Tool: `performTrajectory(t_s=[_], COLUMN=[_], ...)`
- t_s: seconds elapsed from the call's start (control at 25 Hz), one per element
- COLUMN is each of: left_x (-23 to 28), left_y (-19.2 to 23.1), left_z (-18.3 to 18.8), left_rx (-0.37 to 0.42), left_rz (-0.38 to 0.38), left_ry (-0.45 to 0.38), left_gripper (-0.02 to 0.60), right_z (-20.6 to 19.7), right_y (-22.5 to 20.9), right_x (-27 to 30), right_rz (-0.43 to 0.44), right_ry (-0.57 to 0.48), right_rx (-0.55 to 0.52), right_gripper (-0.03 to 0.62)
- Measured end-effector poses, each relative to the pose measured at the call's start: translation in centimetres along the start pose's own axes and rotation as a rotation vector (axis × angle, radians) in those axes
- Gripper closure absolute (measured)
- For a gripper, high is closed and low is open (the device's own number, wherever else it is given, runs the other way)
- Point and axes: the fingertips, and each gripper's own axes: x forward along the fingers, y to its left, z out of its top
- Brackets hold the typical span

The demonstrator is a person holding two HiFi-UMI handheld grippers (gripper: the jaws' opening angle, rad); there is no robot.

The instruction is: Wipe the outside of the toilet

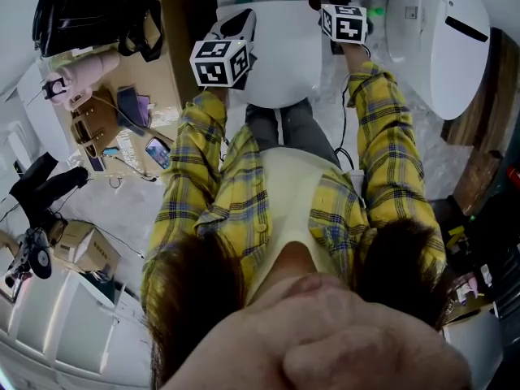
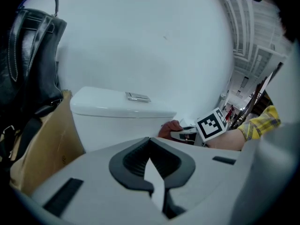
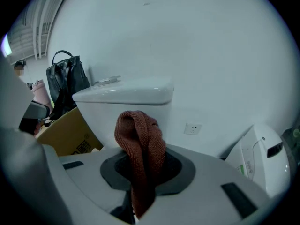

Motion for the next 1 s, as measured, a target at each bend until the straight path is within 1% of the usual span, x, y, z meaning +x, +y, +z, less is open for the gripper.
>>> performTrajectory(t_s=[0.08, 0.16, 0.28, 0.36, 0.48, 0.6, 0.72, 1.0], left_x=[0.3, 0.5, 0.4, 0.1, -0.6, -1.5, -2.6, -5.7], left_y=[0.3, 0.4, 0.7, 1.2, 2.0, 3.1, 4.1, 6.9], left_z=[0.4, 0.6, 0.6, 0.3, -0.2, -0.8, -1.6, -3.0], left_rx=[0.014, 0.017, -0.005, -0.02, -0.032, -0.049, -0.066, -0.114], left_rz=[0.02, 0.024, 0.02, 0.031, 0.053, 0.08, 0.11, 0.172], left_ry=[-0.011, -0.015, -0.018, -0.02, -0.021, -0.024, -0.024, -0.041], left_gripper=[0.574, 0.574, 0.574, 0.574, 0.574, 0.574, 0.574, 0.574], right_z=[-0.2, -0.2, -0.4, -0.5, -0.7, -0.9, -0.9, -0.4], right_y=[-0.5, -0.9, -0.9, -0.3, 1.4, 4.0, 6.7, 12.8], right_x=[-0.1, -0.5, -1.2, -1.7, -2.2, -2.1, -1.6, 0.4], right_rz=[-0.011, -0.021, -0.032, -0.02, 0.016, 0.072, 0.128, 0.224], right_ry=[0.002, -0.001, -0.017, -0.031, -0.046, -0.055, -0.051, -0.033], right_rx=[0.005, 0.01, 0.022, 0.033, 0.026, 0.02, 0.005, -0.039], right_gripper=[0.511, 0.511, 0.511, 0.511, 0.511, 0.511, 0.511, 0.511])
